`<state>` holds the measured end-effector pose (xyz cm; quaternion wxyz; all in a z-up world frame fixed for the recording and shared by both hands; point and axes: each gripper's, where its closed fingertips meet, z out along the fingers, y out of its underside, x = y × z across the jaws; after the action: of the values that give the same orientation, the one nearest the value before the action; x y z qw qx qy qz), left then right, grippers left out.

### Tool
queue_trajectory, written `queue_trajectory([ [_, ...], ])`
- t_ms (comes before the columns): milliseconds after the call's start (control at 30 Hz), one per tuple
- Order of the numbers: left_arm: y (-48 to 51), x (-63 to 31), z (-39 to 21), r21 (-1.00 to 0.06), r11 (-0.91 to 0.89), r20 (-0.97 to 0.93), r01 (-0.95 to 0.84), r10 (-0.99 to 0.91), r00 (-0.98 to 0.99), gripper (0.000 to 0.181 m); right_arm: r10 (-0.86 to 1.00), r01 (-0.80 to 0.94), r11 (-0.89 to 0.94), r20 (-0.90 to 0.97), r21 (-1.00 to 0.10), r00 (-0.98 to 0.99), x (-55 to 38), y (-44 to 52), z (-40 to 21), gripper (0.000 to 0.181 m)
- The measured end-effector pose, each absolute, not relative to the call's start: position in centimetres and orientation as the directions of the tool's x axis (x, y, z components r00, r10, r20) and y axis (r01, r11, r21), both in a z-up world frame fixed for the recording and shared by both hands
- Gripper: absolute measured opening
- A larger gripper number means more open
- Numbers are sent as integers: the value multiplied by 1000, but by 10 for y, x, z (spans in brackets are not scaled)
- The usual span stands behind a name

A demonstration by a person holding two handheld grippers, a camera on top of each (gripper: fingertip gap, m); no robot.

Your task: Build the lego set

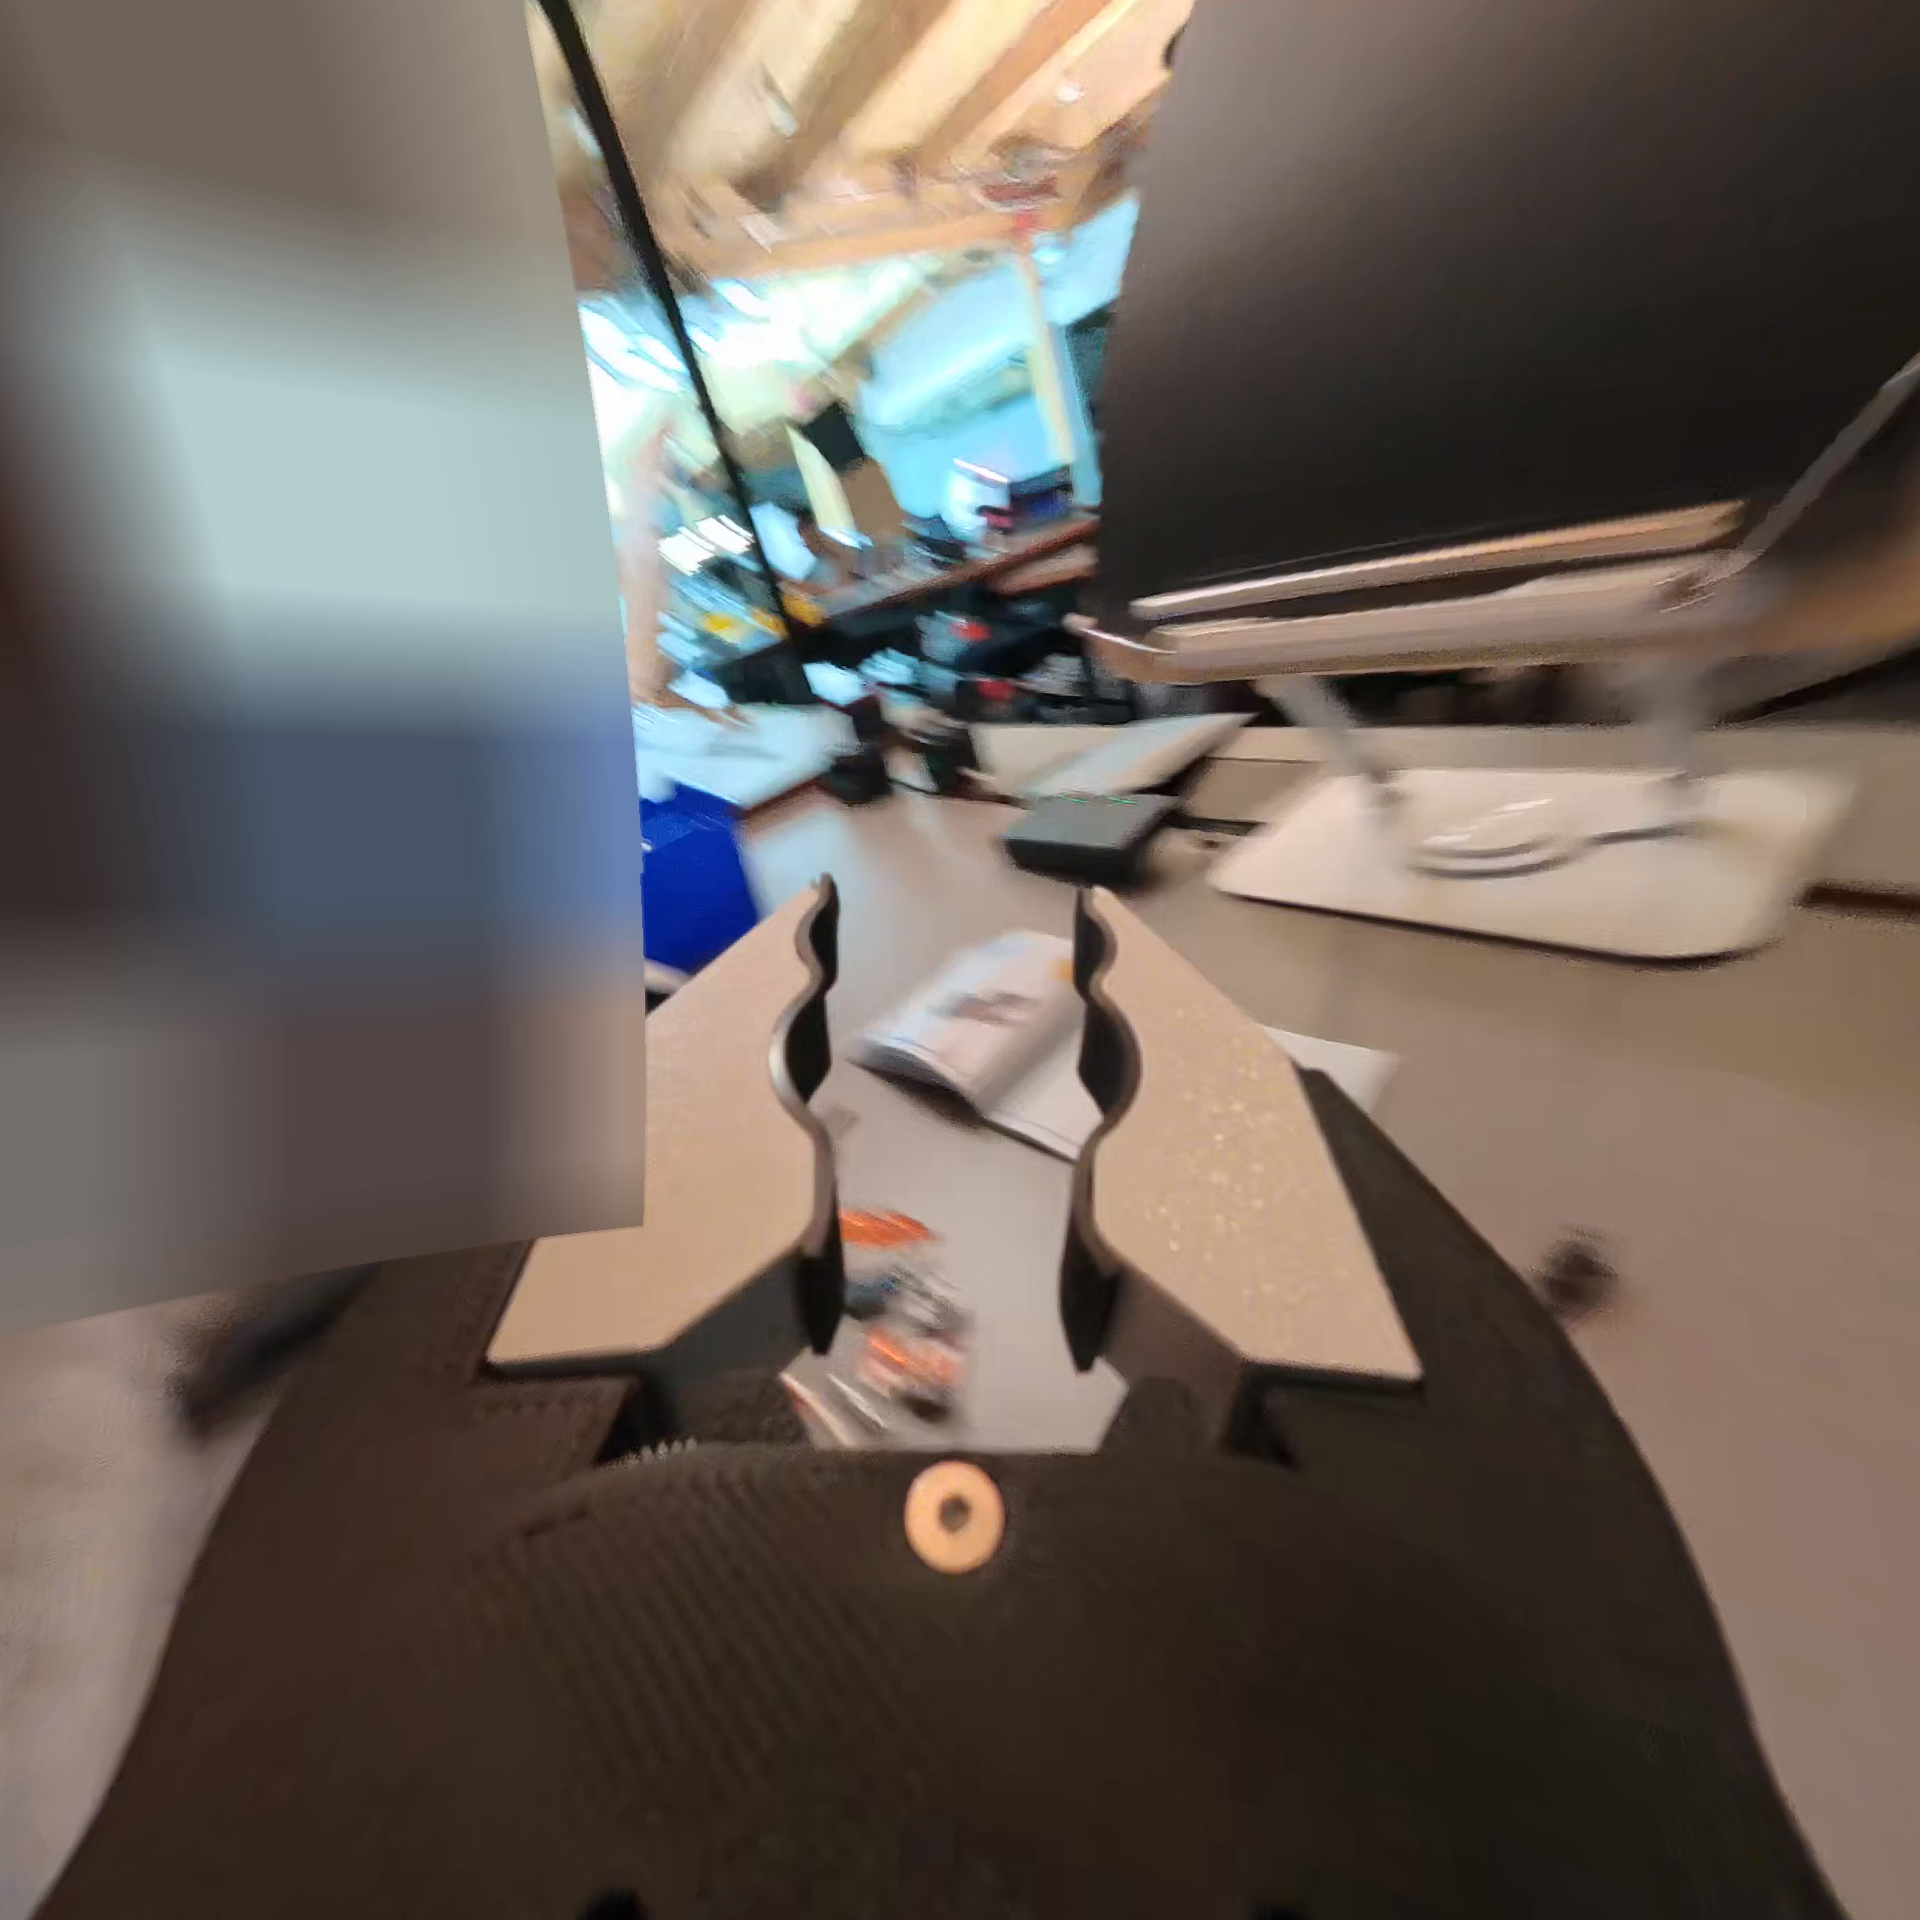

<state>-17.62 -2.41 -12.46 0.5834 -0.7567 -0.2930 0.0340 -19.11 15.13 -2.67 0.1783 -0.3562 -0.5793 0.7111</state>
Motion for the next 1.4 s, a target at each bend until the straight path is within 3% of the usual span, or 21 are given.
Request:
queue_trajectory([
  [100, -36, -188, -109, -937, -52, 263, 345, 545, 796, 64, 759, 110, -114, -158, -987, -632, -185, 168, -44, 45],
  [200, -39, -191, -109, -931, -34, 281, 363, 568, 773, 88, 789, 98, -61, -108, -993, -604, -178, 181, -52, 45],
  [367, -34, -187, -108, -944, -102, 198, 314, 587, 785, 86, 778, 96, -160, -185, -982, -600, -173, 197, -47, 47],
  [400, -35, -188, -105, -953, -113, 159, 282, 606, 780, 84, 761, 99, -194, -214, -976, -612, -172, 197, -44, 47],
  [467, -35, -184, -97, -972, -117, 91, 204, 612, 786, 46, 736, 107, -227, -243, -968, -632, -170, 195, -42, 50],
  [567, -35, -178, -84, -989, -84, 50, 125, 599, 799, 2, 734, 108, -208, -228, -972, -640, -169, 190, -43, 50],
  [733, -41, -181, -73, -994, -9, 75, 105, 637, 767, 0, 737, 115, -182, -213, -977, -641, -169, 184, -46, 49],
  [867, -55, -179, -55, -988, -81, -148, -134, 765, 627, 0, 735, 109, -212, -232, -971, -638, -169, 188, -43, 49],
  [967, -50, -177, -65, -968, -177, -247, -175, 773, 584, 0, 725, 110, -241, -254, -964, -640, -168, 190, -41, 49],
  [1100, -43, -174, -69, -994, -89, -105, -59, 730, 675, 0, 716, 134, -246, -273, -960, -642, -169, 189, -44, 51],
  [1400, -59, -190, -76, -995, 36, 89, 96, 764, 639, 0, 720, 162, -223, -275, -961, -637, -171, 185, -51, 49],
])
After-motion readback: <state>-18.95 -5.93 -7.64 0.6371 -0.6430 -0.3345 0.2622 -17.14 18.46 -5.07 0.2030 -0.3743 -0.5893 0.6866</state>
